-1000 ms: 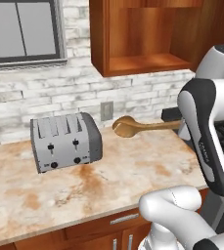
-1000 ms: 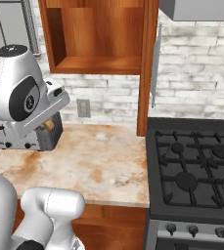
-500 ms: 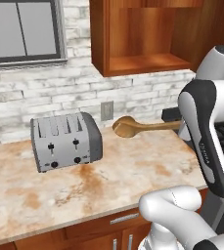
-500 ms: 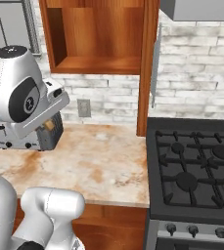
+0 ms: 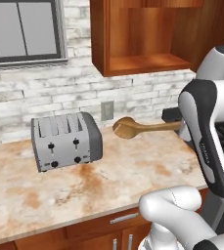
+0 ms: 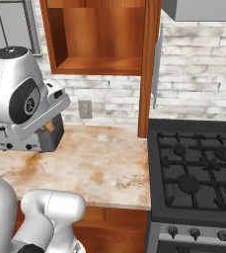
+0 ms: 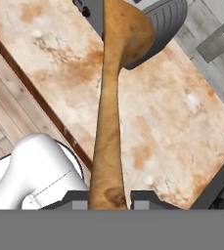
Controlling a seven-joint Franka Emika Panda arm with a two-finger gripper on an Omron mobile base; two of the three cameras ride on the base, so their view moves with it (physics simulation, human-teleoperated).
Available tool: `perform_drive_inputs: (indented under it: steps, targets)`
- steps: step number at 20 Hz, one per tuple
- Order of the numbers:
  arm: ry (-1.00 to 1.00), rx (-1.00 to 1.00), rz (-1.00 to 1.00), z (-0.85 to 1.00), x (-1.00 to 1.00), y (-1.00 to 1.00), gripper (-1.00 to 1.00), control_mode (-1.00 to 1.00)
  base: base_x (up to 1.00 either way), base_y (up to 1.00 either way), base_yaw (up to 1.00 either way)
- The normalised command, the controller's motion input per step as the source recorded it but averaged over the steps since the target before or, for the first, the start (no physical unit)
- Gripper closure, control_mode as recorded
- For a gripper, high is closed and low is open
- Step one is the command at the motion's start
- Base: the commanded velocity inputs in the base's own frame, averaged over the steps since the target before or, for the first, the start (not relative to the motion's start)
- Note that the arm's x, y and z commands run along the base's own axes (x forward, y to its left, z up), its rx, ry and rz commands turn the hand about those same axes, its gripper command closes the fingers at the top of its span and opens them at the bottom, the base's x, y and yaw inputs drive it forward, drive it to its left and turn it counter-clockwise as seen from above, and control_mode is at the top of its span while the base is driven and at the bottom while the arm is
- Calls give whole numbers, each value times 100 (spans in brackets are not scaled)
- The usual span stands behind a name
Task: Organize the utensils by type. Pick up the wooden spoons from the counter and place them in the open cabinet. Then pick up the metallic utensils from the counter and place them in the open drawer.
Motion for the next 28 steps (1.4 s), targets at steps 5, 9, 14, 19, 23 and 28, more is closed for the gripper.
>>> perform_drive_inputs:
  steps: [5,9,14,19,23,28]
  targets:
    - [-1,0,-4,10,-17,-3,100,-100,0,0,0]
    - [-8,0,-11,24,-22,0,100,-100,0,0,0]
    - [-27,0,-12,23,-15,0,100,-100,0,0,0]
    - [-23,0,-9,28,-1,0,100,-100,0,0,0]
    - [-16,3,-1,29,0,-1,100,-100,0,0,0]
    - [-10,3,0,24,-6,-14,100,-100,0,0,0]
